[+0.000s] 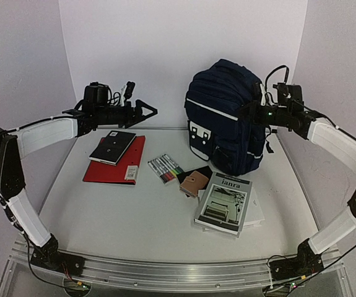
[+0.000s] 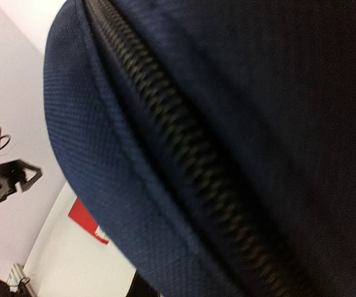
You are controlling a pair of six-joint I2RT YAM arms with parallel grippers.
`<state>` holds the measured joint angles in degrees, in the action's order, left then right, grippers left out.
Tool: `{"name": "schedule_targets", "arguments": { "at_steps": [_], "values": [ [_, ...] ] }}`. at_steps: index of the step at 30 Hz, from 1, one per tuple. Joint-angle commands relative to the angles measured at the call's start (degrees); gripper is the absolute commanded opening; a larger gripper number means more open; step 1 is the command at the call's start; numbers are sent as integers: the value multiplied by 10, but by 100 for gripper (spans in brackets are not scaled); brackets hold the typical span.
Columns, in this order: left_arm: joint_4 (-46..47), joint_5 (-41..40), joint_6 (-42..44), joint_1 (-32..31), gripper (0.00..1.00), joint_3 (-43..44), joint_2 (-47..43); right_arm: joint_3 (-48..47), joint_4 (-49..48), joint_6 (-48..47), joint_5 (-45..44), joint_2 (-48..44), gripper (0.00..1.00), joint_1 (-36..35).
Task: Pack the student bag
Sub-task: Adjust the student bag at the center of the board.
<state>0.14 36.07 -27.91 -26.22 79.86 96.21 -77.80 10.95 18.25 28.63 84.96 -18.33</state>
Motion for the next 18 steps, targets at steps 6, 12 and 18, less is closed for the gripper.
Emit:
{"name": "schedule_targets", "arguments": {
  "at_steps": [6,12,18],
  "values": [
    [105,61,69,-43,94,115,123,44,-46,-12,104,-88,0,-5],
    [88,66,107,-46,92,163,174,61,-46,-10,98,-93,0,-5],
    [110,92,105,-60,80,183,199,62,-46,-10,89,-88,0,-5]
  ]
}}
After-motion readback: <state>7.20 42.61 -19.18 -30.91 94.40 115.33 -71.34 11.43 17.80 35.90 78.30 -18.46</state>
